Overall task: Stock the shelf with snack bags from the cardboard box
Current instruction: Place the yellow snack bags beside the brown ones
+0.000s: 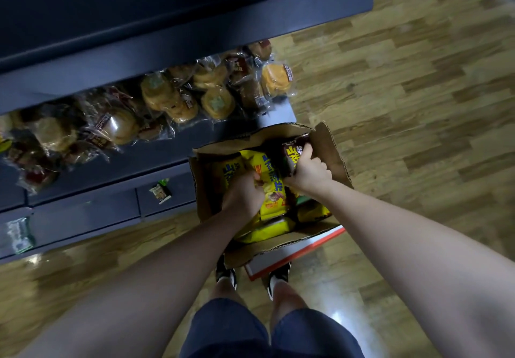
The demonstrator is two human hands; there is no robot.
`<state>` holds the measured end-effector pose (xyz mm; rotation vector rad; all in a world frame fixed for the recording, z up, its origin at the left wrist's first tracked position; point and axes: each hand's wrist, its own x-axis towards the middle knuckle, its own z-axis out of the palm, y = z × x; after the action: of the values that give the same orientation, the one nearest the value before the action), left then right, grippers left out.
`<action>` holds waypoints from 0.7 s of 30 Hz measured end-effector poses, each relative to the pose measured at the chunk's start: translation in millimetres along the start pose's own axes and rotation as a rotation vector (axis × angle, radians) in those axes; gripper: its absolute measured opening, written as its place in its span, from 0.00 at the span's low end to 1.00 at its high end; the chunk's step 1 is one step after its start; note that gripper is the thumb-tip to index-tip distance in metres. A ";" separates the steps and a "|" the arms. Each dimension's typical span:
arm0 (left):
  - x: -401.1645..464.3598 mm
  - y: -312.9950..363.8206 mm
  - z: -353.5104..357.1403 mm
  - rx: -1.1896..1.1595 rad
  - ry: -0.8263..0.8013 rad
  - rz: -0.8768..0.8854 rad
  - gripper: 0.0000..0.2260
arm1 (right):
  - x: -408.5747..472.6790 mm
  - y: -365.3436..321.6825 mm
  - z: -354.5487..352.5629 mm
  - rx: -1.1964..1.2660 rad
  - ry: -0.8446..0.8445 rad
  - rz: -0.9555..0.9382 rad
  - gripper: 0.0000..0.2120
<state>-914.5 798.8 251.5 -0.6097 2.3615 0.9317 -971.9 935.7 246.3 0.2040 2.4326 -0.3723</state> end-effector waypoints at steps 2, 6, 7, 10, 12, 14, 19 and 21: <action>1.9 -0.1 1.2 -0.040 0.006 -0.009 0.12 | -2.3 1.0 -3.6 0.040 -0.012 -0.006 0.49; 0.9 6.0 2.4 -0.251 -0.002 -0.010 0.16 | -18.9 2.8 -3.6 0.137 0.062 -0.106 0.42; 0.2 8.1 2.2 -0.311 0.008 -0.011 0.17 | -24.5 2.3 -2.0 0.160 0.081 -0.138 0.41; -3.8 14.2 -2.3 -0.448 0.009 -0.007 0.17 | -40.3 -3.5 4.7 0.225 0.122 -0.244 0.39; -5.5 14.2 -5.5 -0.476 -0.002 0.020 0.21 | -46.9 -10.8 12.6 0.221 0.129 -0.321 0.38; -8.4 14.0 -9.1 -0.463 0.014 -0.018 0.25 | -49.9 -19.0 20.4 0.232 0.113 -0.347 0.37; -7.5 8.5 -19.2 -0.472 0.082 -0.070 0.22 | -52.6 -28.3 23.9 0.382 0.039 -0.389 0.36; -5.6 6.1 -22.5 -0.499 0.084 -0.063 0.20 | -52.1 -26.3 19.8 0.430 -0.023 -0.392 0.37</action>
<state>-920.5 787.8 272.0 -0.9199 2.1666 1.5069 -926.4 901.9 270.3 -0.0985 2.3350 -1.0663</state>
